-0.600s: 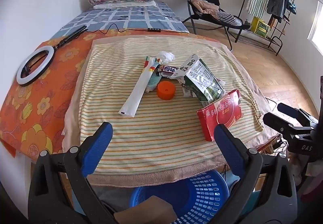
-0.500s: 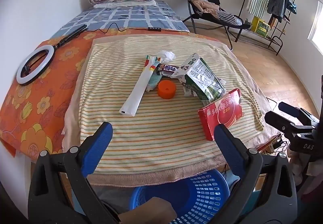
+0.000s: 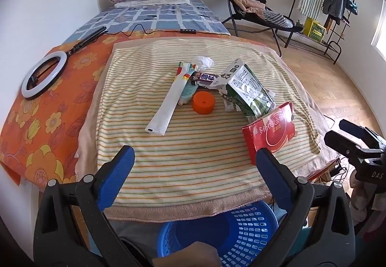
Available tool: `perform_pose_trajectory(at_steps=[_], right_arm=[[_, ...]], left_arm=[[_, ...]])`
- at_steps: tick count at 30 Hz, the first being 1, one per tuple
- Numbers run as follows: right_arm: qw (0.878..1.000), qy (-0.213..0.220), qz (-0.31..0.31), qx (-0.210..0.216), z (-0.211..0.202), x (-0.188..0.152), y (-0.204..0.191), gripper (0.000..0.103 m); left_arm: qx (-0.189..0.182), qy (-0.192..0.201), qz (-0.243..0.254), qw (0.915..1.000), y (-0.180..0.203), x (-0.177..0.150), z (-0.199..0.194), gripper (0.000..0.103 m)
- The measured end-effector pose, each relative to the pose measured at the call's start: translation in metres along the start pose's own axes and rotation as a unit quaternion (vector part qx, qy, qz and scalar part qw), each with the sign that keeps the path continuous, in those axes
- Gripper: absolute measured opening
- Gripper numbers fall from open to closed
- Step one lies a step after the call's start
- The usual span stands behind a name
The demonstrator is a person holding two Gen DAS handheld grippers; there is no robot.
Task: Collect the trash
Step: 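Move both tools toward the milk carton and red box on the towel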
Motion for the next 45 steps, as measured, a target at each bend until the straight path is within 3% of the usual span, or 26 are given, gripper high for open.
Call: perform_pose_trajectory(at_steps=[45], right_arm=[[1.000,-0.009,0.001,-0.005,0.003,-0.007,0.002,0.103]], left_arm=[[-0.003,-0.011,-0.009,0.9999,-0.012,-0.013,0.012,0.102]])
Point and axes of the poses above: each gripper's, at about its wrist camera, not at the fingertips, and z roughly the way its jaws point, y to its right, x to its top, the point moved 8 cm from there along z, roughly the way its jaws point, and after that the axes turned 12 degrees about x, right-handed, at the moved point
